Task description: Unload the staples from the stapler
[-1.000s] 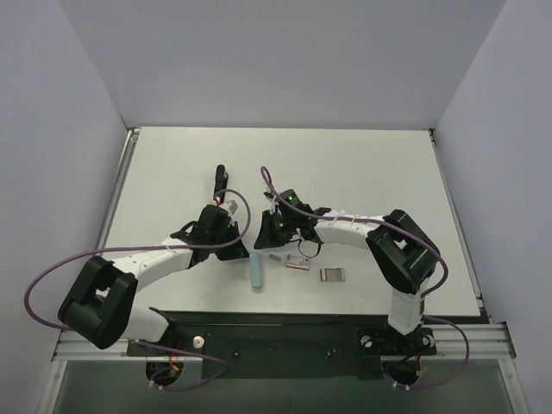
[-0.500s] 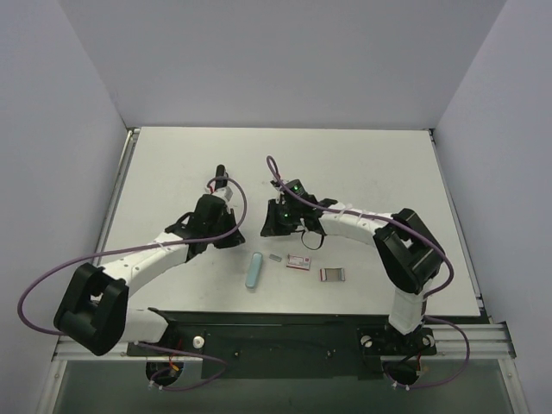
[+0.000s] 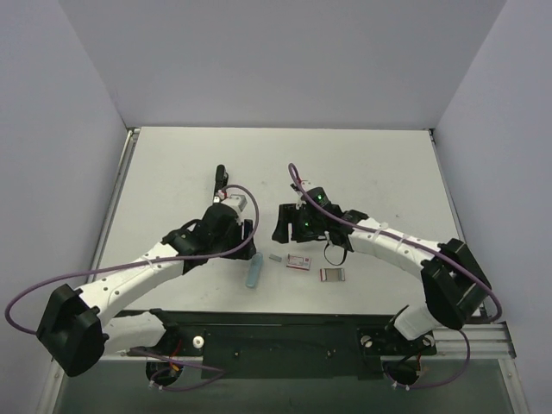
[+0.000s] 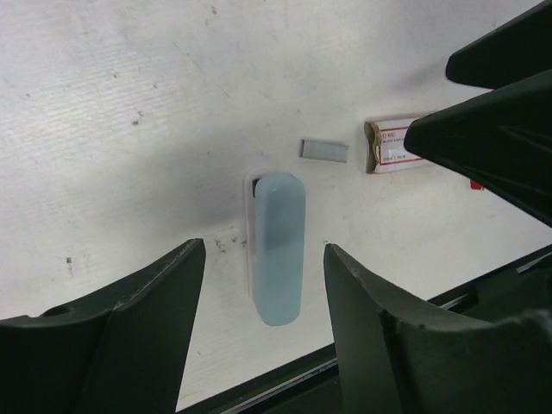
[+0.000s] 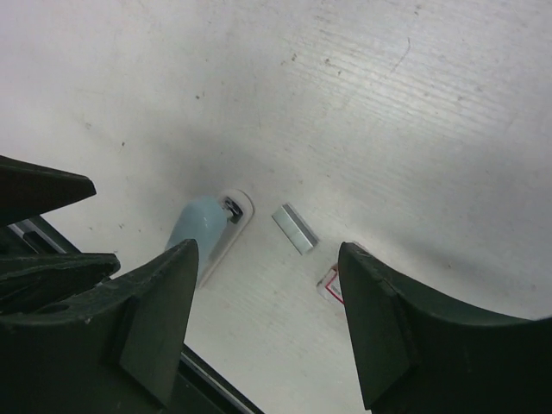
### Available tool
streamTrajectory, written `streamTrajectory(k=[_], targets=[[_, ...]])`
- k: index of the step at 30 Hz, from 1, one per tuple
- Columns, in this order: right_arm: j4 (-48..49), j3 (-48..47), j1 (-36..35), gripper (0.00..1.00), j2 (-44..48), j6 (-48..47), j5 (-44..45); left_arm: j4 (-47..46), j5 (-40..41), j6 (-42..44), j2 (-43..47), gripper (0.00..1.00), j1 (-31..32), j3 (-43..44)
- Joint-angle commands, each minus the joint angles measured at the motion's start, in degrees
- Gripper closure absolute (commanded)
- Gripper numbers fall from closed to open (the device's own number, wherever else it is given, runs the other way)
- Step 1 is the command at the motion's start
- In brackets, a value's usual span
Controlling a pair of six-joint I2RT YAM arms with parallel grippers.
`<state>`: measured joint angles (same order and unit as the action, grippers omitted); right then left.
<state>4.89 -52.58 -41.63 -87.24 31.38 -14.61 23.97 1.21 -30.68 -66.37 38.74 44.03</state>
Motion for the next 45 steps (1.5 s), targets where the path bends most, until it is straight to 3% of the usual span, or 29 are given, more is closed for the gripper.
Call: streamTrajectory(k=[1, 2, 3, 4, 18, 40, 45], targets=[[-3.7, 2.7, 0.1, 0.38, 6.4, -3.0, 3.6, 5.6, 8.1, 0.0, -2.3, 0.30, 6.6, 4.1], [-4.1, 3.4, 0.1, 0.37, 7.3, -3.5, 3.9, 5.7, 9.3, -0.1, -2.8, 0.29, 8.0, 4.3], [-4.3, 3.9, 0.1, 0.36, 8.5, -3.6, 4.0, 5.6, 10.2, -0.3, -3.6, 0.16, 8.6, 4.5], [-4.3, 5.0, 0.1, 0.36, 9.3, -3.9, 4.3, 5.2, 10.6, -0.3, -3.9, 0.10, 9.9, 4.8], [-6.3, 10.9, 0.2, 0.34, 17.2, -4.8, 7.0, 4.7, 15.2, 3.3, -16.6, 0.10, 12.9, 10.6], [-5.5, 10.0, 0.2, 0.38, 14.2, -4.7, 5.7, 4.6, 14.7, 5.4, -24.1, 0.33, 12.8, 13.6], [-5.4, 9.8, 0.1, 0.39, 13.5, -4.6, 5.4, 4.6, 13.8, 5.0, -24.8, 0.48, 12.8, 13.4]])
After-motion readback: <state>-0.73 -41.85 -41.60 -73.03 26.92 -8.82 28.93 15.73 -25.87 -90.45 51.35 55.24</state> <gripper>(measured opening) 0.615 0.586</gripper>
